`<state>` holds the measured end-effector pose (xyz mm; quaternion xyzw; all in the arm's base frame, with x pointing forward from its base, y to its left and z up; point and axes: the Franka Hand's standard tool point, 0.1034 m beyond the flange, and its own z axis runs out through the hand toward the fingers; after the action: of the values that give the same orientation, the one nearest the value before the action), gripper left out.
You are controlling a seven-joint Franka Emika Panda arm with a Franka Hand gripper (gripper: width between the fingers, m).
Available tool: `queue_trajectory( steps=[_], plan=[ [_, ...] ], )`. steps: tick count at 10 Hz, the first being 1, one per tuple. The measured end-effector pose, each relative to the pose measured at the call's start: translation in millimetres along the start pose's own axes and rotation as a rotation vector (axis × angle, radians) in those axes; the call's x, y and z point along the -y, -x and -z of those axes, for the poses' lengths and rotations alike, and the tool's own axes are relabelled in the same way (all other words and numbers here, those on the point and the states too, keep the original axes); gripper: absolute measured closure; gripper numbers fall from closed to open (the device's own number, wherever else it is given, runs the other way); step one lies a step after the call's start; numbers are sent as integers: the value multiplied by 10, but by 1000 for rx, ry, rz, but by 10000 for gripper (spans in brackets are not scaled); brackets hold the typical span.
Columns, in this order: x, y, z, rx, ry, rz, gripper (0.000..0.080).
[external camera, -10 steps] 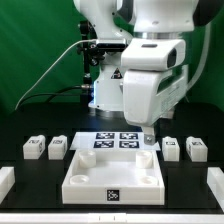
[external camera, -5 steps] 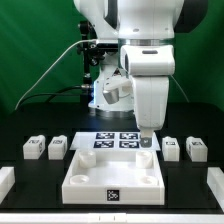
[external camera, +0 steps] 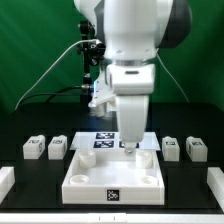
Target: Assemble one leg
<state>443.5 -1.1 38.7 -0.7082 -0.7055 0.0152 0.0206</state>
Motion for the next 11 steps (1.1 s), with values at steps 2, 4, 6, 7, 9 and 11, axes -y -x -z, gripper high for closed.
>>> queue_trajectory(
  steps=[2, 4, 6, 7, 9, 11],
  plan=[
    [89, 61, -205, -12, 0, -20, 150],
    [88, 101, -256, -15, -6, -34, 150],
    [93, 101, -260, -15, -7, -34, 406],
    [93, 102, -260, -15, -7, -34, 406],
    [95, 102, -261, -15, -7, -35, 716],
    [86, 103, -255, -15, -4, -35, 741]
  ],
)
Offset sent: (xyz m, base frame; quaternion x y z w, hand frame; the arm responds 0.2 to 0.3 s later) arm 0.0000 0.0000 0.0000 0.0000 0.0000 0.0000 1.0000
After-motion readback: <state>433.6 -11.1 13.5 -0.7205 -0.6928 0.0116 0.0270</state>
